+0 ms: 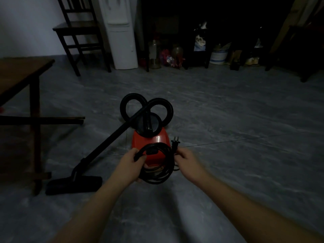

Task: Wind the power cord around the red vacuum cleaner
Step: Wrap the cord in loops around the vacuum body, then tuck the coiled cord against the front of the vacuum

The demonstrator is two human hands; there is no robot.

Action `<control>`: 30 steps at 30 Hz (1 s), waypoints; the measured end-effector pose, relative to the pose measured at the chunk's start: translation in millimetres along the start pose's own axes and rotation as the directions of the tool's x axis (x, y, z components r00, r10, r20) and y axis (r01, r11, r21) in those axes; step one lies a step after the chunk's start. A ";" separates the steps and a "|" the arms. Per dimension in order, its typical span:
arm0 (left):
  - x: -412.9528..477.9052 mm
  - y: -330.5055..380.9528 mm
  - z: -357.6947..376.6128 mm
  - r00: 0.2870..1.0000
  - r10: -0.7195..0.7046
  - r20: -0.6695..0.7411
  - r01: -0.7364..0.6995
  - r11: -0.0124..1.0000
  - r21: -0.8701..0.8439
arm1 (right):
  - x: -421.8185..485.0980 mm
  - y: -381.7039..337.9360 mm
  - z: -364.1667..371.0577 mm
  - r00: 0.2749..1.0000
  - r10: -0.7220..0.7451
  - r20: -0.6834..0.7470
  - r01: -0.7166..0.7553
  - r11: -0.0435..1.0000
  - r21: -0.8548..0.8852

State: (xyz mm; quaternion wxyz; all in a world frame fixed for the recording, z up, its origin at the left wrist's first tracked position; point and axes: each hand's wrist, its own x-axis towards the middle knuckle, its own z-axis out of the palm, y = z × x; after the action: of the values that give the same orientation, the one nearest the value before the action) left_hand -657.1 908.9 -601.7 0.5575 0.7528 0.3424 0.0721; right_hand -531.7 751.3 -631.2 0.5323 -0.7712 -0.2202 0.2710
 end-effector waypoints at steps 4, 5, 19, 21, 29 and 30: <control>4.8 -11.9 9.4 0.999 0.049 -0.011 -0.049 0.999 0.022 | -7.2 -10.2 1.1 0.998 -0.027 0.062 0.027 1.000 0.005; 7.0 -15.4 12.8 0.997 0.071 -0.010 -0.070 0.997 0.036 | -7.3 -8.2 -0.4 0.997 -0.037 0.066 0.038 0.999 -0.016; 100.4 -49.0 25.1 0.947 0.055 0.316 -0.190 0.890 0.414 | 62.6 57.0 3.4 0.996 0.081 0.031 -0.073 0.975 -0.209; 108.4 -61.4 36.1 0.960 -0.001 0.281 -0.108 0.922 0.373 | 76.4 74.9 6.4 0.991 0.133 -0.011 -0.133 0.977 -0.168; 86.7 -155.3 71.2 0.999 -0.009 0.038 -0.002 0.961 0.278 | 54.9 151.1 27.8 0.975 0.223 0.021 -0.210 0.944 -0.254; 84.1 -154.0 73.6 0.999 -0.038 0.025 0.031 0.973 0.231 | 52.7 150.6 28.4 0.966 0.257 0.015 -0.246 0.938 -0.246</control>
State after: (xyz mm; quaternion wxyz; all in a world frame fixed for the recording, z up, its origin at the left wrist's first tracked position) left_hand -624.6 923.0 -788.6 0.4726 0.8072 0.3535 0.0112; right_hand -502.7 753.7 -790.7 0.3900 -0.8455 -0.1638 0.3260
